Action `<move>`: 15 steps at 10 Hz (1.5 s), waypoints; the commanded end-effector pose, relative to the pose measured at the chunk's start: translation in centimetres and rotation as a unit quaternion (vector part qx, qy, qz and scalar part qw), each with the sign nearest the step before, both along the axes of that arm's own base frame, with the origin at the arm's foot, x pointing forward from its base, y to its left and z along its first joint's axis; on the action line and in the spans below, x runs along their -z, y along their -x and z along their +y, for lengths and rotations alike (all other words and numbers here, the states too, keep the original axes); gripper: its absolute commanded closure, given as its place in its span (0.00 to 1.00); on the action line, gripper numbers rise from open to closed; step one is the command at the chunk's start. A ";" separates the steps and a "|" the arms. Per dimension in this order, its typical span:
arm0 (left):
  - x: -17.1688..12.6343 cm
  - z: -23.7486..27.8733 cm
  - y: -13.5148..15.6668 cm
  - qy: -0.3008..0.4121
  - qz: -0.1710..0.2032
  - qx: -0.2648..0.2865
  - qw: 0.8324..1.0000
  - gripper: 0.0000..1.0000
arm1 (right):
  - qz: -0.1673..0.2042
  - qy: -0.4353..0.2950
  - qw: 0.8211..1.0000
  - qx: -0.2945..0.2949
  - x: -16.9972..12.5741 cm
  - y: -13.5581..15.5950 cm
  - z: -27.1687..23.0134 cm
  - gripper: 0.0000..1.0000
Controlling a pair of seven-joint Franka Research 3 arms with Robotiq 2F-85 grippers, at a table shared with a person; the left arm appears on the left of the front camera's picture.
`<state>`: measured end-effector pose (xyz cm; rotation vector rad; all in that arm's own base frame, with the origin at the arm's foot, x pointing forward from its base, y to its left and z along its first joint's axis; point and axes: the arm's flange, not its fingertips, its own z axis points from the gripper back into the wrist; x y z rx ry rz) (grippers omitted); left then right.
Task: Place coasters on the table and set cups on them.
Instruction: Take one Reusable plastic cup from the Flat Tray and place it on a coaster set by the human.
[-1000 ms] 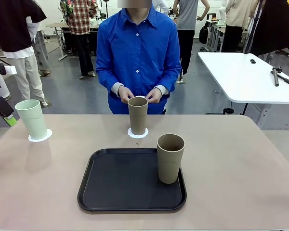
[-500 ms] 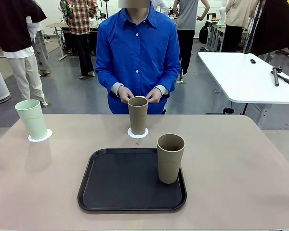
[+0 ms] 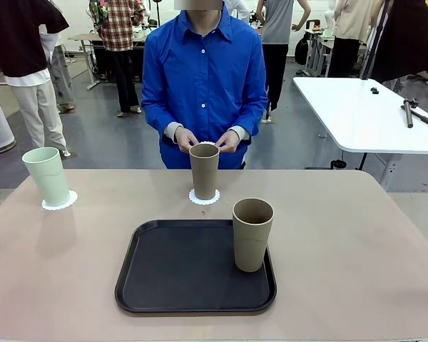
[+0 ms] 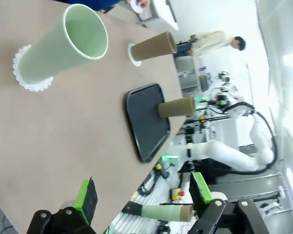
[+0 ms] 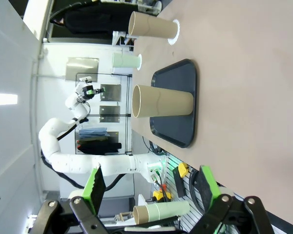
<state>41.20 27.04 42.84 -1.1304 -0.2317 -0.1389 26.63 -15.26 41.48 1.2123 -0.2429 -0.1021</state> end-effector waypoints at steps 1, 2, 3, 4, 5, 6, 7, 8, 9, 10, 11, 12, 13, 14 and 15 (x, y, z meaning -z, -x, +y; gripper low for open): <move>0.5 3.1 -1.0 0.045 0.009 -0.007 0.999 0.00 | -0.006 -0.007 1.000 0.000 0.1 0.1 0.1 0.00; 0.5 4.1 -1.4 0.062 0.020 -0.015 0.998 0.00 | -0.006 -0.007 1.000 0.000 0.1 0.1 0.1 0.00; 0.8 4.8 -1.2 0.068 0.028 -0.016 0.997 0.00 | -0.006 -0.007 1.000 0.000 0.1 0.1 0.1 0.00; 1.2 5.9 -0.9 0.081 0.036 -0.019 0.996 0.00 | -0.006 -0.007 1.000 0.000 0.1 0.1 0.1 0.00; 1.3 6.5 -1.0 0.087 0.039 -0.019 0.995 0.00 | -0.006 -0.007 1.000 0.000 0.1 0.1 0.1 0.00; 1.1 7.1 -1.4 0.094 0.047 -0.010 0.994 0.00 | -0.006 -0.007 1.000 0.000 0.1 0.1 0.1 0.00; 1.6 7.4 -1.4 0.096 0.054 0.001 0.994 0.00 | -0.006 -0.007 1.000 0.000 0.1 0.1 0.1 0.00; 2.1 7.9 -1.1 0.101 0.057 0.004 0.993 0.00 | -0.006 -0.007 1.000 0.000 0.1 0.1 0.1 0.00; 2.1 8.1 -1.4 0.099 0.058 0.005 0.993 0.00 | -0.006 -0.007 1.000 0.000 0.1 0.1 0.1 0.00; 1.8 8.2 -1.6 0.095 0.058 0.006 0.994 0.00 | -0.006 -0.007 1.000 0.000 0.1 0.1 0.1 0.00; 1.8 8.1 -1.2 0.084 0.053 0.007 0.995 0.00 | -0.006 -0.007 1.000 0.000 0.1 0.1 0.1 0.00; 1.6 8.0 -0.5 0.080 0.037 0.003 0.996 0.00 | -0.006 -0.007 1.000 0.000 0.1 0.1 0.1 0.00; 2.5 7.8 -1.2 0.089 0.051 0.005 0.995 0.00 | -0.006 -0.007 1.000 0.000 0.1 0.1 0.1 0.00; 2.5 7.8 -1.2 0.089 0.051 0.005 0.995 0.00 | -0.006 -0.007 1.000 0.000 0.1 0.1 0.1 0.00; 2.5 7.8 -1.2 0.089 0.051 0.005 0.995 0.00 | -0.006 -0.007 1.000 0.000 0.1 0.1 0.1 0.00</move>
